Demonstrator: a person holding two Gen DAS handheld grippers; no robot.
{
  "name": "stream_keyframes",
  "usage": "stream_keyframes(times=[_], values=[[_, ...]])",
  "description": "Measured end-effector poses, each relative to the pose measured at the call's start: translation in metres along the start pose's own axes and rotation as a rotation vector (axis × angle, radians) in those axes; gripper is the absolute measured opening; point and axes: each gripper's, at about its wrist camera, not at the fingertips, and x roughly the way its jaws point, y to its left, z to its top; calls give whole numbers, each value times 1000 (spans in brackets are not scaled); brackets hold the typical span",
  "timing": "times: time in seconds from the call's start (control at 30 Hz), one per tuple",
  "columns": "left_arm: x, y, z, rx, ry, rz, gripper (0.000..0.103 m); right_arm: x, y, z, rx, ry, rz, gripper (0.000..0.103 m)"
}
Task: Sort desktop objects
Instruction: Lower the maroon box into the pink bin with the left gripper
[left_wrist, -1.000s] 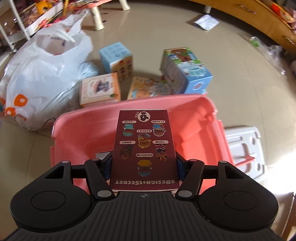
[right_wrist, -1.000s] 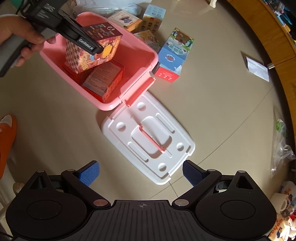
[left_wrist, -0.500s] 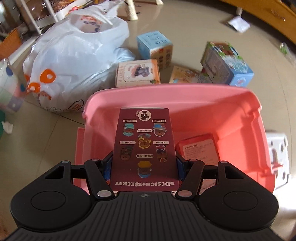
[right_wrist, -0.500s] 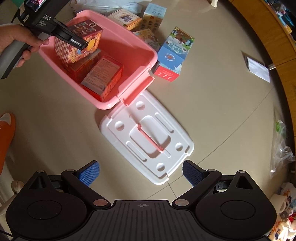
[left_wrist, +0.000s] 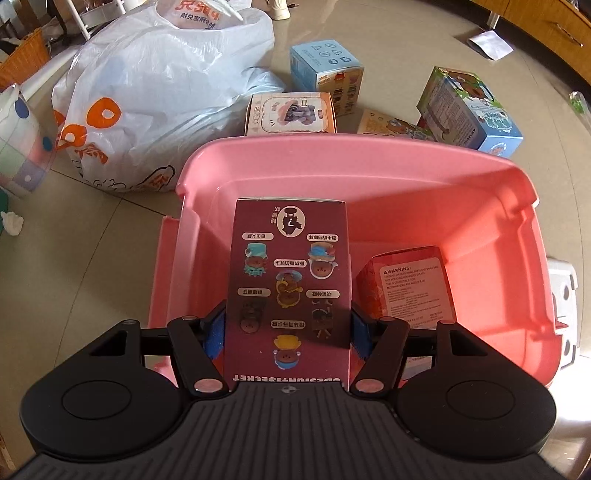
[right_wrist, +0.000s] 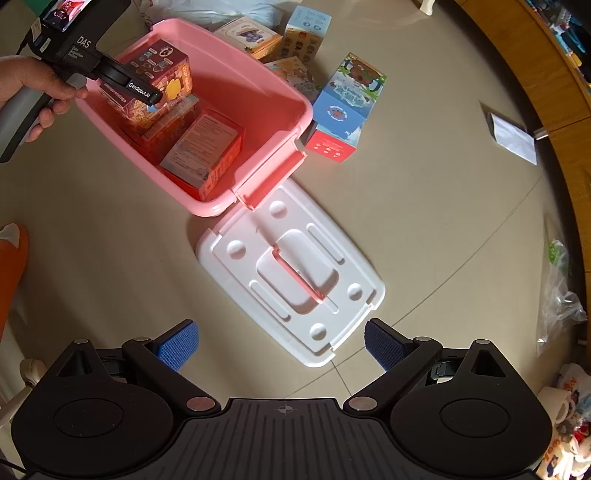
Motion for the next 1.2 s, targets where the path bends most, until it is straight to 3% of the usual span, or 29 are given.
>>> stream_keyframes(times=[0.17,0.4,0.47,0.67,0.73,0.83,1.03,1.1,1.2], values=[[-7,-20,1,89,-39,81,65,0,-1,0,3,0,-4,95],[-26,-45,6,171,-119,137,68,-1,-1,-3,-3,2,-9,95],[-32,-54,7,199,-144,118,76,-1,-1,-4,-3,2,-12,95],[-35,-77,1,232,-134,50,76,-2,-2,-7,2,1,-15,95],[-36,-82,-1,240,-139,78,76,-2,-3,-9,5,2,-13,95],[-43,-78,0,204,-197,151,76,-1,-5,-12,12,8,-16,95],[-41,-35,15,62,-195,303,82,-2,-5,-13,4,5,-26,95],[-33,-21,17,23,-137,291,84,-4,-4,-12,-2,-1,-22,95],[-31,-8,15,-46,-137,218,88,-4,-3,-11,-7,-2,-22,95]])
